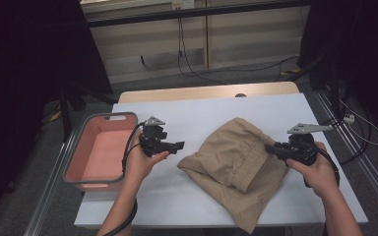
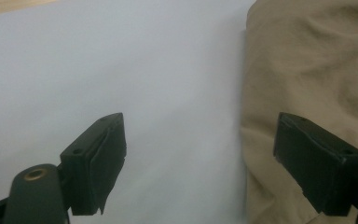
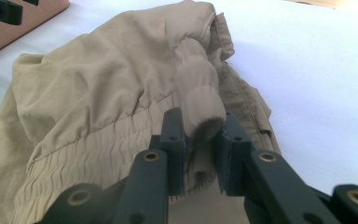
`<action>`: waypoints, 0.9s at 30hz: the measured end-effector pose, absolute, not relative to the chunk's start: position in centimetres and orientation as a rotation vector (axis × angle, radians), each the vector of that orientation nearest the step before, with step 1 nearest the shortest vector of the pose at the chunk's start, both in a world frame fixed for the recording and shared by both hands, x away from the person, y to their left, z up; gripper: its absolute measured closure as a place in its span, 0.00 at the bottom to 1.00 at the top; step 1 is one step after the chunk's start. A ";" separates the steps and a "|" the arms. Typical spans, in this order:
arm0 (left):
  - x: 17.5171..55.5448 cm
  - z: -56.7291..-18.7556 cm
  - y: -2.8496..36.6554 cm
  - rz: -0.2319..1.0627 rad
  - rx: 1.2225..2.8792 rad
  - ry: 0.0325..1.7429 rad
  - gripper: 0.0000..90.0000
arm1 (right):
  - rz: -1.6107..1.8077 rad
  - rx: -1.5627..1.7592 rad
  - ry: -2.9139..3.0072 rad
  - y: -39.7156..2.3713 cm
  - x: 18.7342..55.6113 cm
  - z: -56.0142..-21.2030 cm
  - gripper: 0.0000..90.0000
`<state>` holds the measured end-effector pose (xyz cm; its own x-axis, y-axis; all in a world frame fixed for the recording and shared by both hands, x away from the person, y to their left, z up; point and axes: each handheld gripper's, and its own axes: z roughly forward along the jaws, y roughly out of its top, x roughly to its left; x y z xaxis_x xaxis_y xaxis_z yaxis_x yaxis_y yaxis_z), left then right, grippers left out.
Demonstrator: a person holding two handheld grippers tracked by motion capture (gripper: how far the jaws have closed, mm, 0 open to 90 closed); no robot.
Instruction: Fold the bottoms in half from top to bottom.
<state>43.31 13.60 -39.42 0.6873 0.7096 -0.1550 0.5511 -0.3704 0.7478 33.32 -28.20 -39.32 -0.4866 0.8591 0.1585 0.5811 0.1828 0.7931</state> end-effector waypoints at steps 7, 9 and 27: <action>43.3 -39.3 13.7 0.248 2.069 0.963 0.19 | 1.207 1.364 2.140 -28.5 33.1 -39.0 0.84; 43.3 -39.2 13.7 0.246 2.067 0.963 0.19 | 1.212 1.363 2.140 -28.6 33.0 -38.9 0.84; 43.3 -39.5 13.7 0.241 2.067 0.974 0.19 | 1.161 1.404 2.172 -30.7 31.4 -39.5 0.83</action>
<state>43.32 13.67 -39.49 0.6824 0.7134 -0.1597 0.5566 -0.3654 0.7461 31.43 -30.68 -39.47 -0.4744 0.8648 0.1646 0.6174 0.1936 0.7625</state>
